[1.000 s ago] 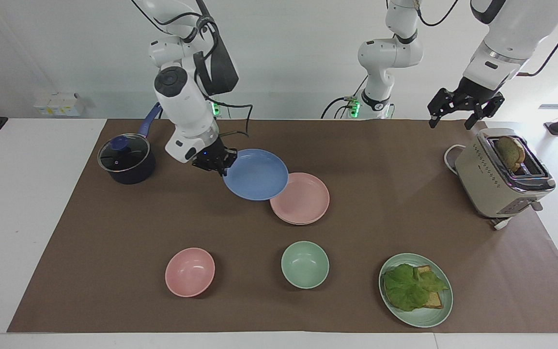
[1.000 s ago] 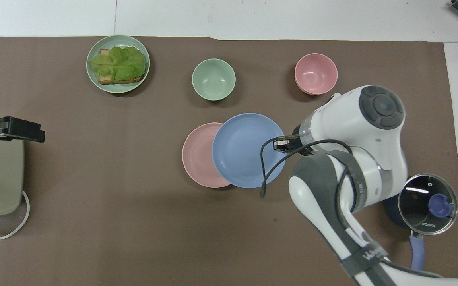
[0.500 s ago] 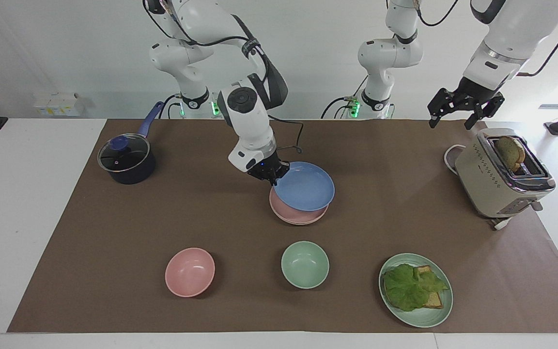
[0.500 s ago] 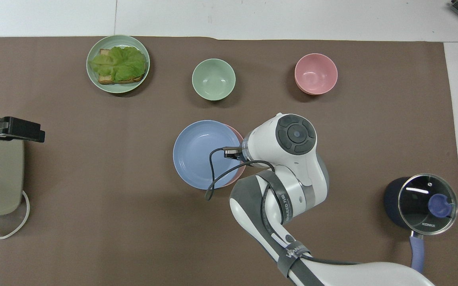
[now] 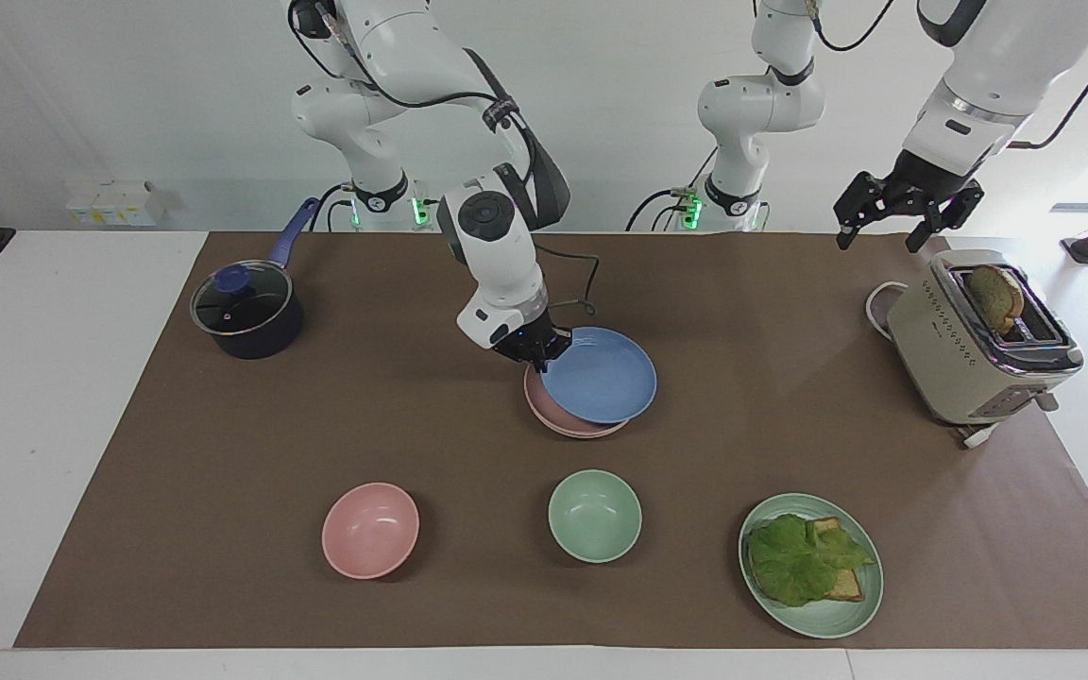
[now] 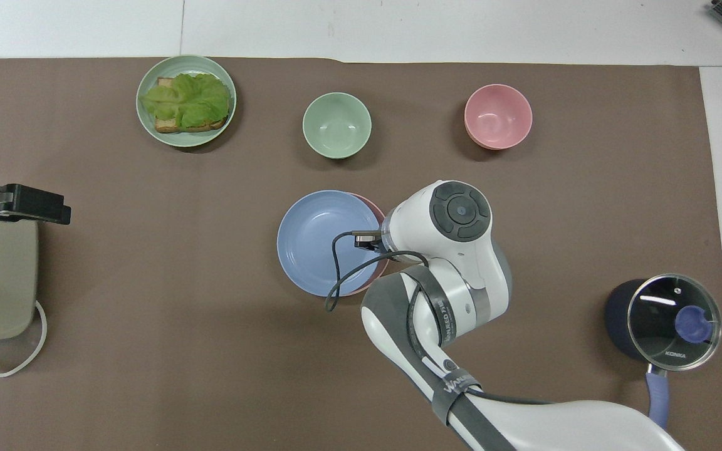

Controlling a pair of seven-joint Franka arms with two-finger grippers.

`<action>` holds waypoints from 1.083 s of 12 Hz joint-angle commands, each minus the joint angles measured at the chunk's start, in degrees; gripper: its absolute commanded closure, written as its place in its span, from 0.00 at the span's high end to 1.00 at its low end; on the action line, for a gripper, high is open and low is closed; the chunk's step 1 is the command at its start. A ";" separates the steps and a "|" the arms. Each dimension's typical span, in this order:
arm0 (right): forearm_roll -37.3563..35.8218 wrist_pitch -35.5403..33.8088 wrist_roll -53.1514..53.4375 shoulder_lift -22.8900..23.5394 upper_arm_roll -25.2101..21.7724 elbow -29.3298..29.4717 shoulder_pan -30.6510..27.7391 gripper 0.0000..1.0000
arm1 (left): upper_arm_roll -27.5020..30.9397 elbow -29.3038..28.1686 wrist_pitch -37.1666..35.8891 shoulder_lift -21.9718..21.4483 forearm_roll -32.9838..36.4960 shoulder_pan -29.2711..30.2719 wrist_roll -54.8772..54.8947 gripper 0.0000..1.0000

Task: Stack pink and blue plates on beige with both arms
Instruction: 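Lower the blue plate onto the stack and open the right gripper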

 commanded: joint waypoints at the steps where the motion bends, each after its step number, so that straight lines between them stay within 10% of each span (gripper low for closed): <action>1: 0.63 -0.32 -1.01 -0.13 0.27 0.09 -1.28 0.00 | -0.36 -0.19 -0.60 -0.22 1.00 0.53 0.42 1.00; 8: 0.97 -0.05 -6.29 -0.13 0.27 -0.87 -2.61 0.01 | -0.36 -0.19 -0.60 -0.22 1.00 0.53 0.42 1.00; 10: 1.59 0.12 -4.63 -0.22 0.27 -0.78 -2.43 0.47 | -0.36 -0.19 -0.60 -0.22 1.00 0.53 0.42 1.00; 11: 0.81 0.21 -3.75 -0.22 0.27 -0.61 -2.08 0.99 | -0.36 -0.19 -0.60 -0.22 1.08 0.53 0.42 1.00; 13: -3.30 0.30 -3.56 -0.82 -0.51 0.71 -1.28 1.00 | -0.36 -0.19 -0.60 -0.22 1.00 0.53 0.42 1.00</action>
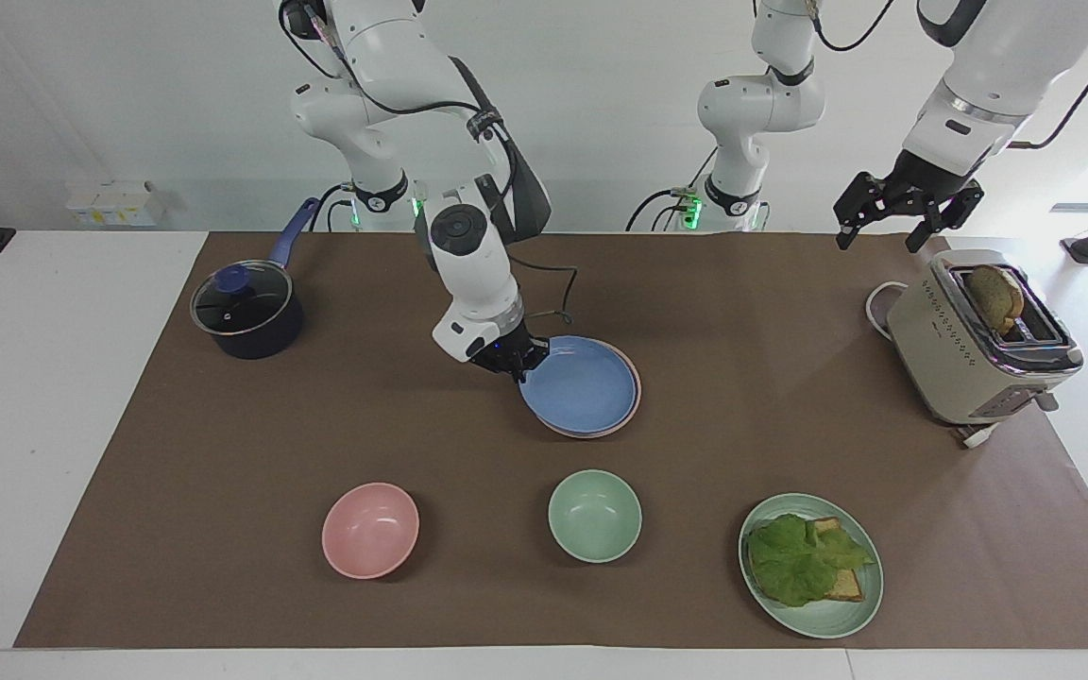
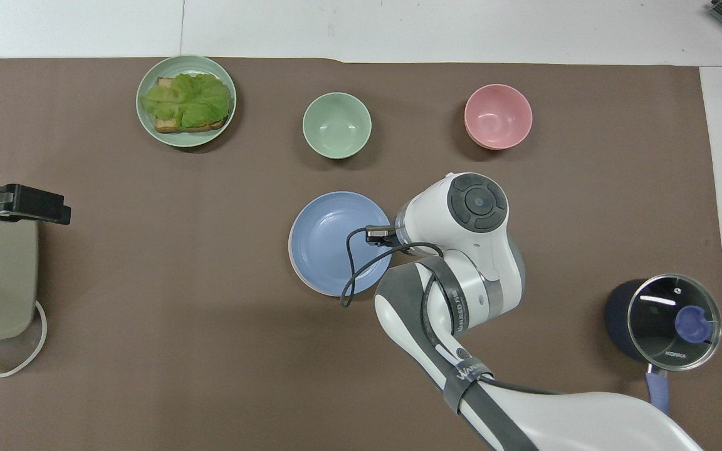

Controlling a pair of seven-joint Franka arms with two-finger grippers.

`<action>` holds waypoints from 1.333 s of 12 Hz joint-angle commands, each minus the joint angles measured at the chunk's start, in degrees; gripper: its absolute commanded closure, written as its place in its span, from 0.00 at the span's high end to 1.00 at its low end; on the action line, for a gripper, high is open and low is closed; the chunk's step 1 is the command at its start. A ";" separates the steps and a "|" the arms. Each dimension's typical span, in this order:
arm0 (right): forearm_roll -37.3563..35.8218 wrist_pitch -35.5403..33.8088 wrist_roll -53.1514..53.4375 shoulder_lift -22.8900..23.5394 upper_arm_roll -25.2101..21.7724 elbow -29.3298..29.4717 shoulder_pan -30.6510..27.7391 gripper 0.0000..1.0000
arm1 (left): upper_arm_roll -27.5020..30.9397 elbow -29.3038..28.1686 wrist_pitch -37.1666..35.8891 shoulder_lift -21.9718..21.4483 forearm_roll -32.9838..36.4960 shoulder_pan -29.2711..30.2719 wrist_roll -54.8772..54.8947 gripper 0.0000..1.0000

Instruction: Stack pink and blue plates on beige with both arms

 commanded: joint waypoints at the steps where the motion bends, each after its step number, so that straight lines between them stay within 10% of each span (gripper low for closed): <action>1: -5.92 -0.56 0.67 -2.70 -0.79 1.86 -0.99 1.00 | -0.36 -0.19 -0.60 -0.22 0.99 0.53 0.42 1.00; 9: -10.43 -21.61 -2.50 -17.29 -0.71 3.02 -12.60 1.00 | -0.36 -0.19 -0.60 -0.22 0.99 0.53 0.42 1.00; 16: -10.52 -31.94 -17.32 -19.51 -0.71 1.00 -25.76 1.00 | -0.36 -0.19 -0.60 -0.22 0.99 0.53 0.42 1.00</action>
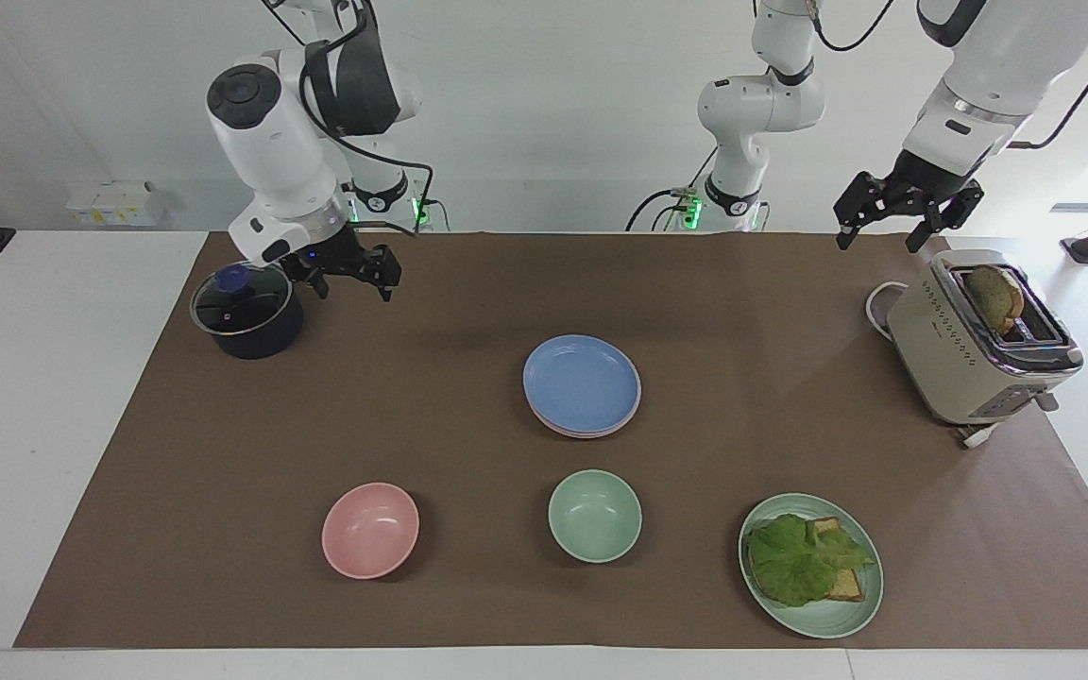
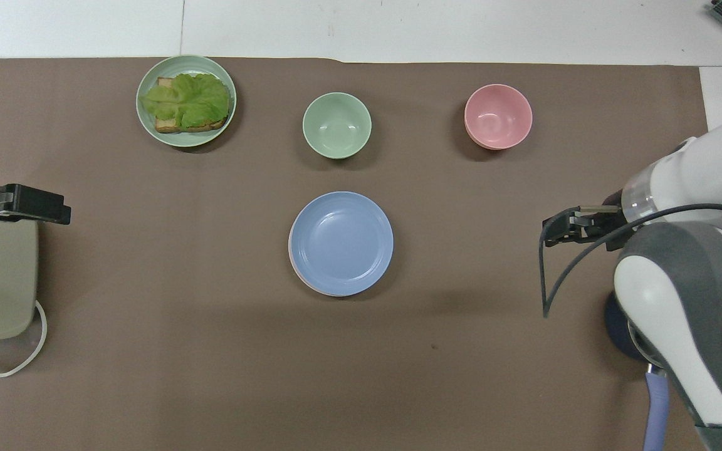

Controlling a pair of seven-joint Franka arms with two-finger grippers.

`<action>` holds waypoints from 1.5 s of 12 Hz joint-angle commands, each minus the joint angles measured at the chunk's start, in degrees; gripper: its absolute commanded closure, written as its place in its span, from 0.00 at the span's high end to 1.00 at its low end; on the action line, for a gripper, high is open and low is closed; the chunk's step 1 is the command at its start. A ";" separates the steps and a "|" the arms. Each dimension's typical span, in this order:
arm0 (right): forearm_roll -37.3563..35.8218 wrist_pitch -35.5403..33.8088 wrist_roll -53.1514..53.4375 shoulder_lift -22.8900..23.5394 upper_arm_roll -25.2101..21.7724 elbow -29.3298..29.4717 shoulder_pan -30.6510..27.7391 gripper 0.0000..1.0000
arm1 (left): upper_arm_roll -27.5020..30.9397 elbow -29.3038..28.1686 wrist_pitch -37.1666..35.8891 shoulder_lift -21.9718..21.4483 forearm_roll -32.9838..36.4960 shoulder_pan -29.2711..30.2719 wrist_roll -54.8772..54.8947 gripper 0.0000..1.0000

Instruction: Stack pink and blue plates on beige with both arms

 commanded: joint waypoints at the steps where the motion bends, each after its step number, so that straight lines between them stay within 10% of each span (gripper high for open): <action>1: -0.70 -0.12 -7.33 -0.78 0.51 -1.00 -6.05 1.00 | -0.36 -0.19 -0.60 -0.22 0.99 0.53 0.42 1.00; 13: -7.39 -15.63 -10.52 -0.78 1.65 21.39 -8.53 1.00 | -0.36 -0.19 -0.60 -0.22 0.99 0.53 0.42 1.00; 18: -6.94 -11.01 -10.44 -5.96 2.62 13.51 -7.74 1.00 | -0.36 -0.19 -0.60 -0.22 0.99 0.53 0.42 1.00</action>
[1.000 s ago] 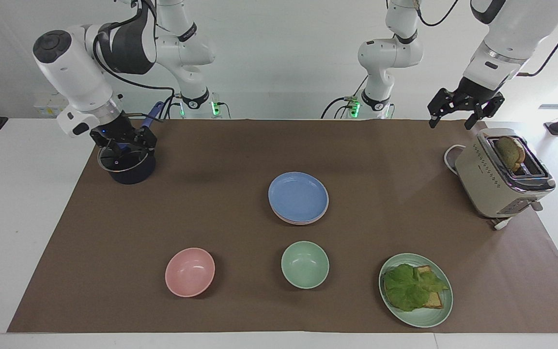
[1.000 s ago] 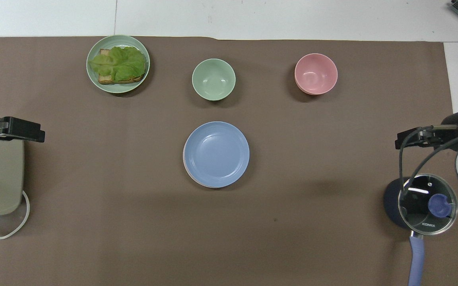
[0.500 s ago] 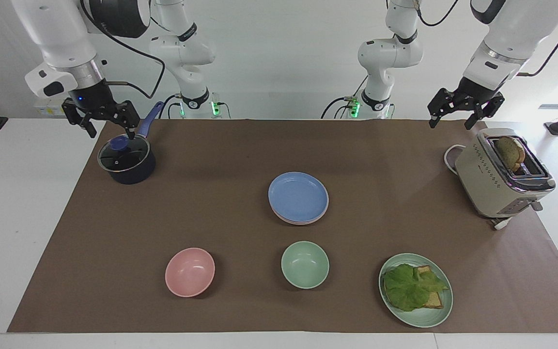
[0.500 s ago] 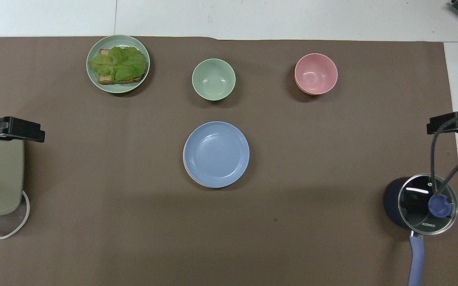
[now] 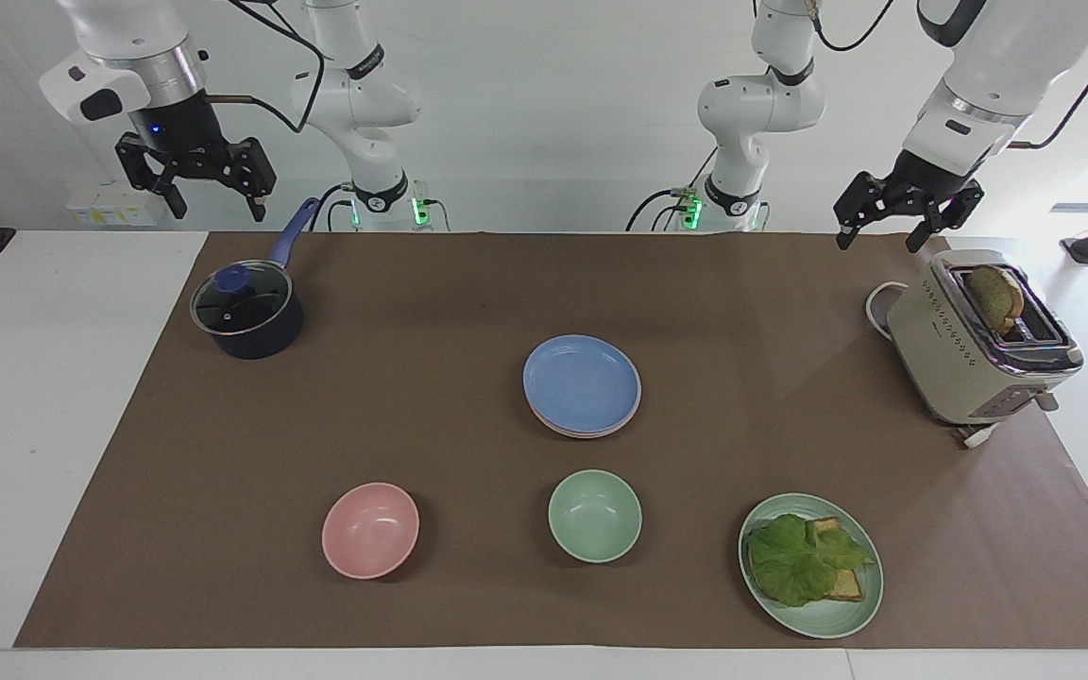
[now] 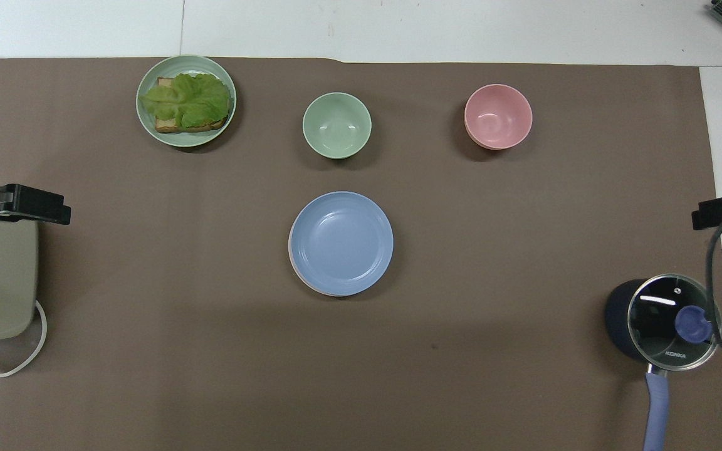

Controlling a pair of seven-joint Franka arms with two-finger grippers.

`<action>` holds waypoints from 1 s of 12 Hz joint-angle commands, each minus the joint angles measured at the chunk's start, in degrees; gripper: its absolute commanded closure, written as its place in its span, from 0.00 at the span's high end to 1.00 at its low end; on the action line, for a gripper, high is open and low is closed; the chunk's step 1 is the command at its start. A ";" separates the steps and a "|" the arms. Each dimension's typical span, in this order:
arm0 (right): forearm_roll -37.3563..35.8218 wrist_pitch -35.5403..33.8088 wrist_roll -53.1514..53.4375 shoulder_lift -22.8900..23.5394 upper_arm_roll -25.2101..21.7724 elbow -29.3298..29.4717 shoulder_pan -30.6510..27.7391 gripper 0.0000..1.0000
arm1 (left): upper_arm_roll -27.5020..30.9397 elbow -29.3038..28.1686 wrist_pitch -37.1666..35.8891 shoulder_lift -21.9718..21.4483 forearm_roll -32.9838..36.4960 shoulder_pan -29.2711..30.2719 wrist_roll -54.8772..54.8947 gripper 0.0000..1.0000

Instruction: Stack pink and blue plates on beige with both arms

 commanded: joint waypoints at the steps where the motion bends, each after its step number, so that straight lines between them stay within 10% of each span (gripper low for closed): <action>1: -0.08 1.60 -0.85 -2.53 0.39 -4.49 0.31 1.00 | -0.36 -0.10 -0.60 -0.22 0.99 0.53 0.42 1.00; 12: 1.68 -0.42 -0.77 -2.27 0.39 -4.06 0.22 1.00 | -0.36 -0.19 -0.60 -0.22 0.99 0.53 0.42 1.00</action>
